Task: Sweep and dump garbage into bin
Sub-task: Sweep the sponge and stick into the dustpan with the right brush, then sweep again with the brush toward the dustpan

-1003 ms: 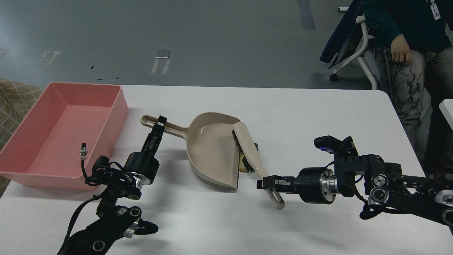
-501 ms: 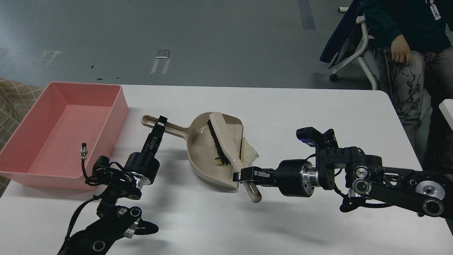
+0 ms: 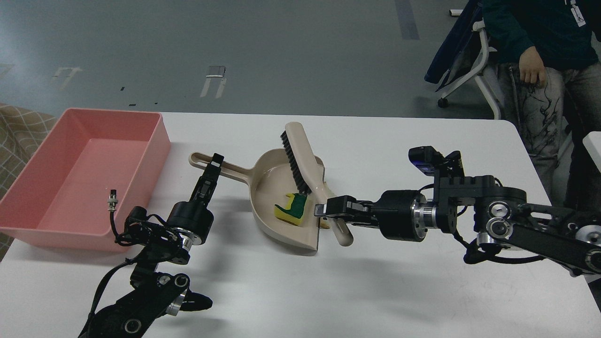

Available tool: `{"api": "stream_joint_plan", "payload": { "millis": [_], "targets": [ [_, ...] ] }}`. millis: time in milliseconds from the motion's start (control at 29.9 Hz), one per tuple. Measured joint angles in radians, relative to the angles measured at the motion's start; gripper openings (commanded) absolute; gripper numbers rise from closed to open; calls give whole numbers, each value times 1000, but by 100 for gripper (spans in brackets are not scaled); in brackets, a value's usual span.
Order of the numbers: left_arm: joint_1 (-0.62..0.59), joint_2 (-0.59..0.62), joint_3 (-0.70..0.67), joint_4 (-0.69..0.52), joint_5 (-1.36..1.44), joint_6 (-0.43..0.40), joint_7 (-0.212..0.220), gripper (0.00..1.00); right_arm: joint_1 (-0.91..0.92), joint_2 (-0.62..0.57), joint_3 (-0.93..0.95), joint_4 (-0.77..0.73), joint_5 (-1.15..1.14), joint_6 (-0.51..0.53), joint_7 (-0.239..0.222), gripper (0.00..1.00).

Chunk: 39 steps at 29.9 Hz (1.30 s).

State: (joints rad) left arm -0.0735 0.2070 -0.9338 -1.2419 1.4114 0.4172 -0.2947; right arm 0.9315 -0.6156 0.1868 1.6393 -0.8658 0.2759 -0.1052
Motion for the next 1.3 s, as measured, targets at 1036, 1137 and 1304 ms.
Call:
{"api": "stream_joint_plan", "payload": {
  "millis": [1036, 1137, 1304],
  "targets": [
    [1, 0, 1, -7, 0, 0, 0, 0, -197, -68, -6, -30, -16, -18, -8, 0],
    [1, 0, 0, -7, 0, 0, 0, 0, -192, -12, -6, -66, -16, -20, -8, 0],
    [1, -1, 0, -7, 0, 0, 0, 0, -189, 64, -6, -102, -16, -21, -8, 0]
  ]
}}
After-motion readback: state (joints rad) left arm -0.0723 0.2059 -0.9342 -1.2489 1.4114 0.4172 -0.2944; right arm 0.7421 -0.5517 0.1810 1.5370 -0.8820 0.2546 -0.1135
